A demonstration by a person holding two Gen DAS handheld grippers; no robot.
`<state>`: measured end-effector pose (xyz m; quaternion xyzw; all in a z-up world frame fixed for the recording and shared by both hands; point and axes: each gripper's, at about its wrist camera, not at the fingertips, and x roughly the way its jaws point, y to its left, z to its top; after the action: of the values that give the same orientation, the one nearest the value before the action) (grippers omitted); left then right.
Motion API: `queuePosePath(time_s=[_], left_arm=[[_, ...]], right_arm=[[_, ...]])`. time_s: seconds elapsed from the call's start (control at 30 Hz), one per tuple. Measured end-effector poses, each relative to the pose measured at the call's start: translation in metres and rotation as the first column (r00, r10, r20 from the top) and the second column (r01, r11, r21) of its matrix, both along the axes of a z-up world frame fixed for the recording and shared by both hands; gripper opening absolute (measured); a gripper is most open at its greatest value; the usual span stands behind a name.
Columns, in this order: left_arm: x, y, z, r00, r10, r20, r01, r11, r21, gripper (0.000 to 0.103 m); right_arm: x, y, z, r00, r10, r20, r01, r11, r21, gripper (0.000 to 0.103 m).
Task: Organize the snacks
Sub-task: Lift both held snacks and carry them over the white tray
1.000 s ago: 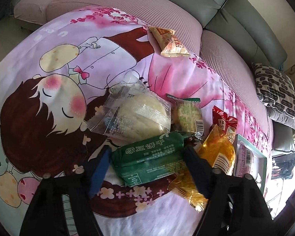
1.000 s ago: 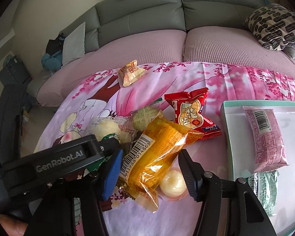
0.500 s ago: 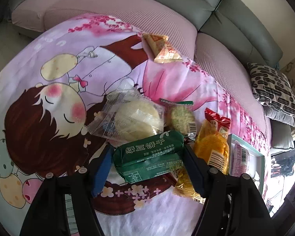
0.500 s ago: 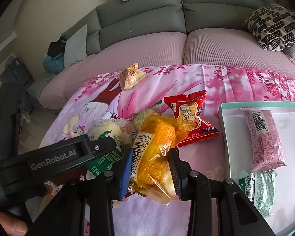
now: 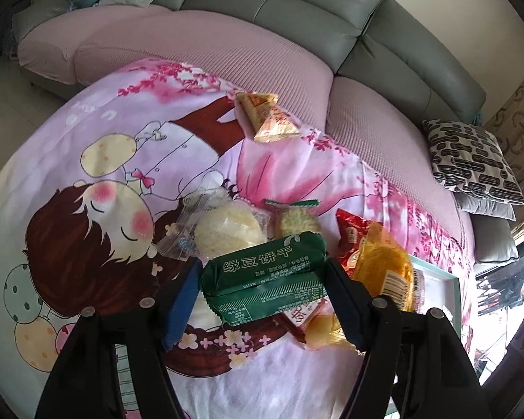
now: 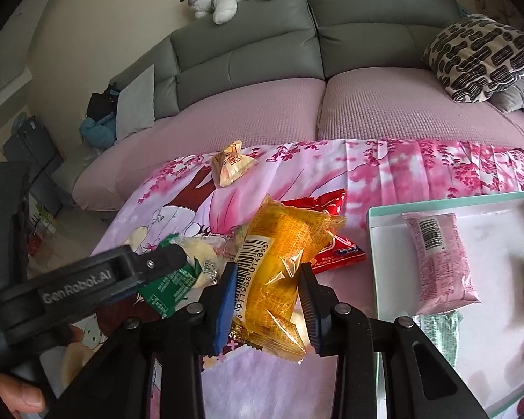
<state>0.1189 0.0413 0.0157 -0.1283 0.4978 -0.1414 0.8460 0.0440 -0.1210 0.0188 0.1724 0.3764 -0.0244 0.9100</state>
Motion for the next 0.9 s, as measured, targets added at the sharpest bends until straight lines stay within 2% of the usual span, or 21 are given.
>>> queuePosePath(time_s=[0.3, 0.57, 0.73, 0.9], left_arm=[[-0.007, -0.013, 0.011, 0.998, -0.033, 0.045, 0.033, 0.999, 0.009, 0.072], [-0.019, -0.041, 0.028, 0.989, -0.106, 0.106, 0.103, 0.994, 0.032, 0.072], [-0.031, -0.074, 0.039, 0.971, -0.187, 0.151, 0.183, 0.982, 0.044, 0.072], [-0.047, -0.110, 0.043, 0.944, -0.277, 0.181, 0.268, 0.961, 0.072, 0.072]], right_arm=[[-0.011, -0.014, 0.005, 1.000, -0.025, 0.003, 0.025, 1.000, 0.008, 0.037], [-0.029, -0.045, 0.014, 0.995, -0.094, 0.024, 0.093, 0.995, 0.028, 0.037], [-0.051, -0.087, 0.022, 0.980, -0.196, 0.041, 0.194, 0.980, 0.039, 0.037], [-0.081, -0.141, 0.027, 0.939, -0.339, 0.054, 0.337, 0.940, 0.042, 0.037]])
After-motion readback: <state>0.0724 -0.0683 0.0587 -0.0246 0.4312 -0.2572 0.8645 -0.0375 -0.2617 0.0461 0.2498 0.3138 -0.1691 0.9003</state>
